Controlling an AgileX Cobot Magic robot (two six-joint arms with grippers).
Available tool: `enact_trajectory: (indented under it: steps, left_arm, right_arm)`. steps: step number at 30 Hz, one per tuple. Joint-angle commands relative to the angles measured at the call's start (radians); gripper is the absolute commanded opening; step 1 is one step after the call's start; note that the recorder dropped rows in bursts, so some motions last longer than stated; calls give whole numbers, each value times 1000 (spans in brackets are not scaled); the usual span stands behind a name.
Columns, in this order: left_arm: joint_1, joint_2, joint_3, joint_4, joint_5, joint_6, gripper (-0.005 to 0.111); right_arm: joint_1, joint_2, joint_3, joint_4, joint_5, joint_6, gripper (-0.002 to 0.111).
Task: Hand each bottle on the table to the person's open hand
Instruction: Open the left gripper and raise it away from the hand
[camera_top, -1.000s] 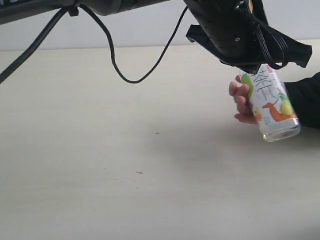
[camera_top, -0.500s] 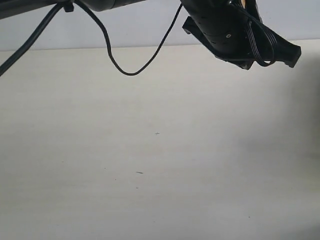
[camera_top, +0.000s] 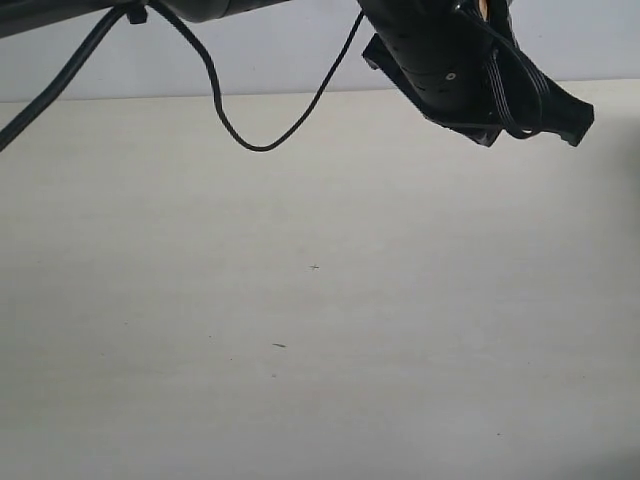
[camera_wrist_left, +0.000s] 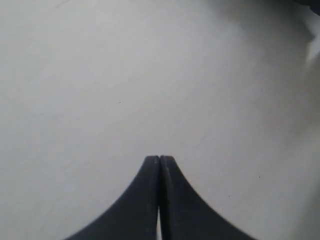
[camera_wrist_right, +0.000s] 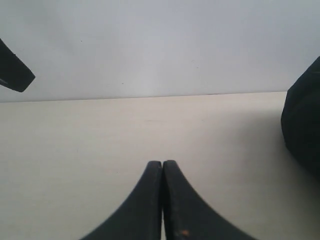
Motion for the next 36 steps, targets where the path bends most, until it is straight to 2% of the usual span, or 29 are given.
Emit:
enact_trajectory:
  steps: [1,8,26,30,36]
  left_arm:
    - [10,-16,21,-26,11,22,0]
    - [13,-88,145,-88,-52,86,0]
    - [85,-390,537,-95,-251,107,0]
    - [104,-523,677,-95,-320,116,0]
    - [104,-827,899,-104,-488,130,0]
  right_arm:
    - [3,-5,5,-7,-6,-5,0]
    - [3,-5,5,-7,-6,-5,0]
    - [3,-5,5,-7,-6,-3,0]
    - [3,-5,5,-7,-6,-3,0]
    - [3,-5,5,-7,-6,-5,0]
